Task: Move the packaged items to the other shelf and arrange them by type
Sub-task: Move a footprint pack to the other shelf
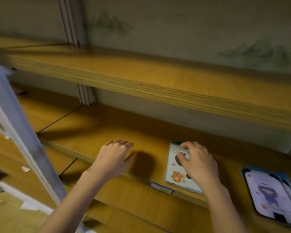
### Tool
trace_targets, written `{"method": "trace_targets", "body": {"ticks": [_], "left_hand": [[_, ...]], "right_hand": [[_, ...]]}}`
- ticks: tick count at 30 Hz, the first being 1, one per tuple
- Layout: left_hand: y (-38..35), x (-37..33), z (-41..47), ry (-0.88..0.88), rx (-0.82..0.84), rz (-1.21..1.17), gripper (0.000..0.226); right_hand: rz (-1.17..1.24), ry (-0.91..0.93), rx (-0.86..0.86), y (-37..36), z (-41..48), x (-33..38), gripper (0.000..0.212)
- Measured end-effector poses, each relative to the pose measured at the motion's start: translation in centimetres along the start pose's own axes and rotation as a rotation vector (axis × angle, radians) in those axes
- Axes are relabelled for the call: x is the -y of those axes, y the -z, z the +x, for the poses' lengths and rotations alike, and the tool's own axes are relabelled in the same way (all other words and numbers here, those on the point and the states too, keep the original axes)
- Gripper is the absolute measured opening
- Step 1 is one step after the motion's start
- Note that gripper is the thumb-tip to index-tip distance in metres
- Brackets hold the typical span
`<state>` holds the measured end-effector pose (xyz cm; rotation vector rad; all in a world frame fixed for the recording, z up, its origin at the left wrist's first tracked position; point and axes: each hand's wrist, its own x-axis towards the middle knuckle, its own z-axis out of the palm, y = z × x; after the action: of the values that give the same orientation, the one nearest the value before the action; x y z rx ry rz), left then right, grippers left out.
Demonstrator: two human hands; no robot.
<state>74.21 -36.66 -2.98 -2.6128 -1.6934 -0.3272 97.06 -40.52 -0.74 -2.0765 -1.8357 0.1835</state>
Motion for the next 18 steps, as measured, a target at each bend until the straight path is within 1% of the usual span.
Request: {"method": "trace_targets", "body": {"ticks": [5,8,12,15,18], "left_hand": [[1.4,3.5,-3.7,0.148,-0.099,0.012,0.044],[2.4,6.2,-6.6,0.263,-0.138,0.062,0.041],[3.9,10.1,-10.6,0.413,-0.144,0.122,0.034],[4.8,12.9,-12.8,0.477,-0.133,0.124,0.034],[5.1,16.2,-14.6,0.516,-0.141,0.146,0.033]], "right_hand": [[0.025,0.269,0.112,-0.7,1.2,6.1,0.032],[0.03,0.421,0.164,-1.9,1.3,10.8,0.031],[0.04,0.604,0.24,-3.9,0.4,17.1,0.034],[0.048,0.69,0.278,-5.4,-0.3,20.9,0.036],[0.038,0.723,0.276,-7.0,-0.7,24.6,0.034]]}}
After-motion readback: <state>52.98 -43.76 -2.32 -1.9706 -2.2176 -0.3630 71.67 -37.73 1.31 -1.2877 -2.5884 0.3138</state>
